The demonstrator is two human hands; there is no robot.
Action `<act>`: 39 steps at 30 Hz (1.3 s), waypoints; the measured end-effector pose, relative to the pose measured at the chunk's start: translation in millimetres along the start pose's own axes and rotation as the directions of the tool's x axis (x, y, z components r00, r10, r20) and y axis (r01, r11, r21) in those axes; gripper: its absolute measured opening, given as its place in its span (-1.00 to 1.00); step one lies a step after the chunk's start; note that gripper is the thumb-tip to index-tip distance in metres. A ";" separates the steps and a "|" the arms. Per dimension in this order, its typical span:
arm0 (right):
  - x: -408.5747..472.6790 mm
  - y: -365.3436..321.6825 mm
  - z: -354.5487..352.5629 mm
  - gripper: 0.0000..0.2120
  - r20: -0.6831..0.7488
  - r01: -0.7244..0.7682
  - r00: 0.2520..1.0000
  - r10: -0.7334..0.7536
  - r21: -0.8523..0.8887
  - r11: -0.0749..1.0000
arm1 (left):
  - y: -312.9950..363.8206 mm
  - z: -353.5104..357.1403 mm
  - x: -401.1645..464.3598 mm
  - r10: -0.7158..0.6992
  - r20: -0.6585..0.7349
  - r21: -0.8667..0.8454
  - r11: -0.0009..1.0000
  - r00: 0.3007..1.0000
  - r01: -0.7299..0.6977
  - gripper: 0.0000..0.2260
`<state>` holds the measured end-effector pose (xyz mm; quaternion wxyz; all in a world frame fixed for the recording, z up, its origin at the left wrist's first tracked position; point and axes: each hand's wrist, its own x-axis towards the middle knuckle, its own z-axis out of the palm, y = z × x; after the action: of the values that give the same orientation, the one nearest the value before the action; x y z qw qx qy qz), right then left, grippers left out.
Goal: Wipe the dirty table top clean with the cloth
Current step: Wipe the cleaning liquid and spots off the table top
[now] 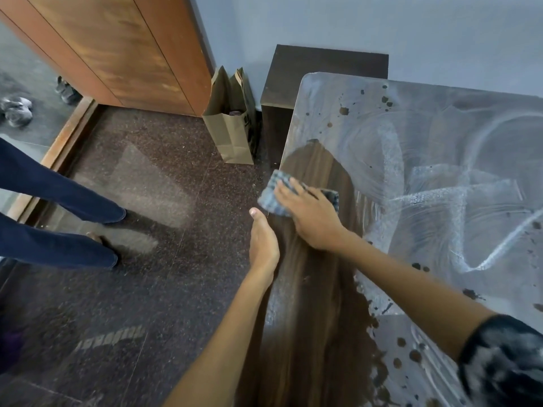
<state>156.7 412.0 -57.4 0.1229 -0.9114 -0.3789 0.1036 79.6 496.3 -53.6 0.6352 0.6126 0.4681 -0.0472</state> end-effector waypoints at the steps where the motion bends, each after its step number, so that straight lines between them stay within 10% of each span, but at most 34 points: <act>1: -17.3 1.5 0.2 -0.40 0.033 0.042 0.999 -0.042 -0.009 0.999 | 3.1 0.5 1.1 0.014 0.011 -0.004 1.000 1.000 -0.014 -0.14; 11: 71.0 58.4 -21.0 -0.37 -0.106 -0.373 0.923 0.371 0.001 0.928 | 28.7 8.7 16.3 -0.001 0.066 0.036 0.999 0.998 -0.002 -0.30; 18: -1.2 29.1 -6.4 -0.39 0.001 0.059 0.998 -0.059 -0.040 0.997 | 40.5 18.6 28.0 0.118 0.074 0.080 0.989 0.990 -0.124 -0.39; 25: 79.9 97.2 -33.7 -0.39 -0.126 -0.362 0.925 0.358 -0.014 0.932 | 56.0 29.7 40.0 0.131 0.081 0.149 0.979 0.988 -0.142 -0.40; 34: 36.3 64.6 -19.3 -0.43 -0.033 0.035 0.999 -0.037 -0.054 0.998 | 67.2 44.3 46.0 0.283 0.072 0.114 0.950 0.956 -0.290 -0.45; 39: 72.1 106.1 -38.6 -0.38 -0.122 -0.277 0.954 0.273 -0.020 0.961 | 64.2 42.7 49.3 0.265 0.105 0.145 0.950 0.959 -0.278 -0.45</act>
<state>288.1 385.5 -59.8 0.1126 -0.9618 -0.2424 0.0584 170.8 502.3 -46.7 0.6043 0.7169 0.3469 -0.0220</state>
